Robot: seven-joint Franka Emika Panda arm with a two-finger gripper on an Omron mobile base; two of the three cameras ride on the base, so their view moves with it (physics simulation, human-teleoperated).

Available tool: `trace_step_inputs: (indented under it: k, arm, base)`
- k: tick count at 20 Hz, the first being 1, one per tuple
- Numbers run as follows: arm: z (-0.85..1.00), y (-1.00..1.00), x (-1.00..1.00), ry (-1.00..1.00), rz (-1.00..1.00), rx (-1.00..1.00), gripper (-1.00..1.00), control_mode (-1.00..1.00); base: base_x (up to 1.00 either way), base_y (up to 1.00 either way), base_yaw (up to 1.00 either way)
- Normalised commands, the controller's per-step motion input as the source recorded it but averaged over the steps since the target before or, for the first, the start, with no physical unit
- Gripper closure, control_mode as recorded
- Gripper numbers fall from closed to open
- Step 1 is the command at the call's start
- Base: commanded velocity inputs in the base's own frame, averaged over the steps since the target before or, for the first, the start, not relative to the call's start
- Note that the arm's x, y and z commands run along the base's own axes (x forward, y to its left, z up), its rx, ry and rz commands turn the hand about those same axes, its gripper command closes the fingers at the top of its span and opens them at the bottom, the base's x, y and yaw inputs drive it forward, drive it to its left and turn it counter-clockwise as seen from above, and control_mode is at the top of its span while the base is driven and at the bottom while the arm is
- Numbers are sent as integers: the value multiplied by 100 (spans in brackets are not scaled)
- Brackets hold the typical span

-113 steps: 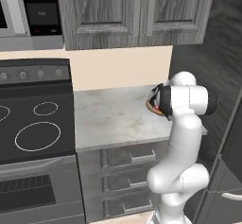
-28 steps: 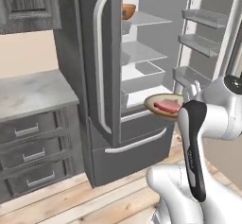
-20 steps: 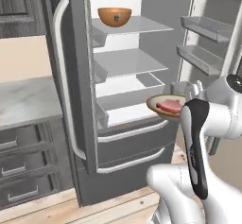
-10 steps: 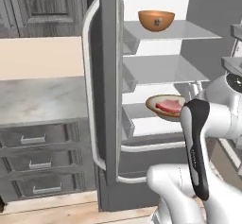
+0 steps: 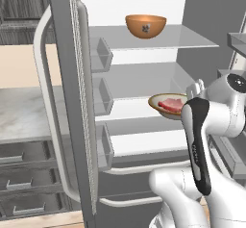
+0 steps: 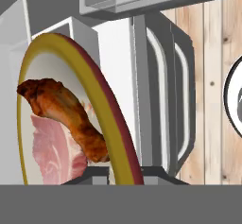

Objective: Place the bowl with the sweet potato and avocado on the top shelf of the fridge. Place the bowl with the steak and chicken drumstick on the second highest shelf of the fridge.

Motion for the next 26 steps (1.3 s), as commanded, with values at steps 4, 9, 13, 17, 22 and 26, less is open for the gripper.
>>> trace_step_inputs:
  k: [4, 9, 13, 17, 22, 26]
  arm:
    - [0, -2, 100, -16, 6, -4, 100, -100]
    - [0, 0, 100, -12, 3, -5, 100, -100]
    - [-6, 0, 100, 1, 0, 0, 100, -100]
    - [0, 0, 100, 9, 0, 0, 100, -100]
    - [-1, 0, 100, 11, 0, 0, 100, -100]
    - [-12, 0, 100, 3, 0, -1, 100, -100]
  base:
    - [0, 0, 0]
    - [0, 0, 0]
    - [0, 0, 0]
    - [0, 0, 0]
    - [0, 0, 0]
    - [0, 0, 0]
